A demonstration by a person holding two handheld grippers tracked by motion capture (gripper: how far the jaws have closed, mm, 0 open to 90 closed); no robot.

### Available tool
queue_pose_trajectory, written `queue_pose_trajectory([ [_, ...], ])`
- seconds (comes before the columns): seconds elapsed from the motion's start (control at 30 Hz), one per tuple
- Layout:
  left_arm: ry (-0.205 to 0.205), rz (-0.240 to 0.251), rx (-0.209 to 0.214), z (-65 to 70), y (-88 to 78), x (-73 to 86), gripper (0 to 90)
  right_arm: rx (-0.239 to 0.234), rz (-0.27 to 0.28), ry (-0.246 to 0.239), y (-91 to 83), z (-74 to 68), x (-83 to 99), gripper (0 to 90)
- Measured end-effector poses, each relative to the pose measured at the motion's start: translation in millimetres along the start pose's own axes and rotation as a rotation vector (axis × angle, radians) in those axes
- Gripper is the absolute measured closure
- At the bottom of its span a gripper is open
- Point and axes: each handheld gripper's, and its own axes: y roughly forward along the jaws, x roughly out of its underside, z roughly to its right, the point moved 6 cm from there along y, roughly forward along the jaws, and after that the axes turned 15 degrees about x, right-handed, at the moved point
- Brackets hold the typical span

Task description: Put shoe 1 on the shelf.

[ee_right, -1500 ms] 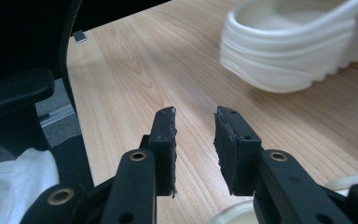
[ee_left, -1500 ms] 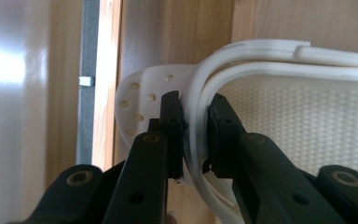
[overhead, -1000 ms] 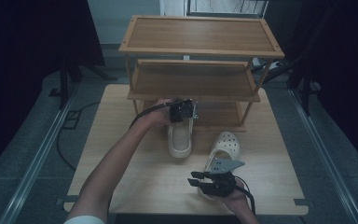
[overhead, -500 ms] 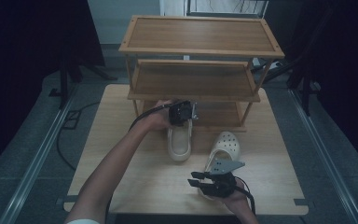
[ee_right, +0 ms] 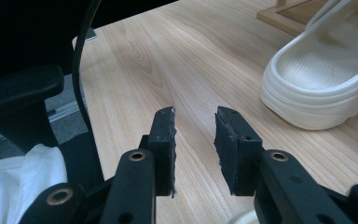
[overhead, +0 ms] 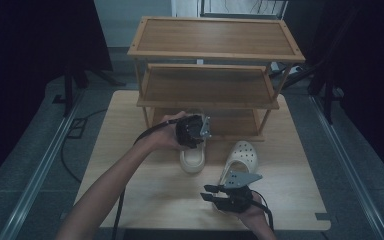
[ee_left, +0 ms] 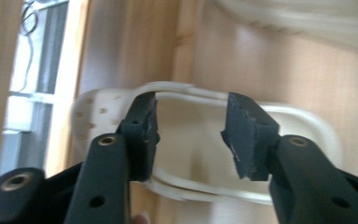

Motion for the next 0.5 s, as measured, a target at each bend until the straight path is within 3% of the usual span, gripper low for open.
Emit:
queue_pose_trajectory([
  [0.07, -0.024, 0.027, 0.006, 11.4, -2.4, 3.7, 64.0, 0.001, 0.000, 0.000, -0.2, 0.5, 0.1, 68.2],
  [0.13, -0.060, 0.053, 0.010, 24.4, -1.5, 9.8, 76.7, 0.004, 0.000, 0.003, -0.6, 1.7, 0.0, 68.2],
  [0.23, -0.100, 0.064, 0.047, 42.6, 3.6, 20.7, 84.4, 0.005, -0.001, 0.005, -0.8, 2.3, 0.0, 68.2],
  [0.37, -0.129, 0.061, 0.110, 64.6, 18.3, 32.1, 88.4, 0.008, -0.003, 0.004, 0.1, 2.5, 0.8, 68.1],
  [0.5, -0.154, 0.032, 0.167, 83.0, 44.7, 38.1, 89.6, 0.009, -0.009, 0.006, 1.5, 2.9, 1.6, 68.0],
])
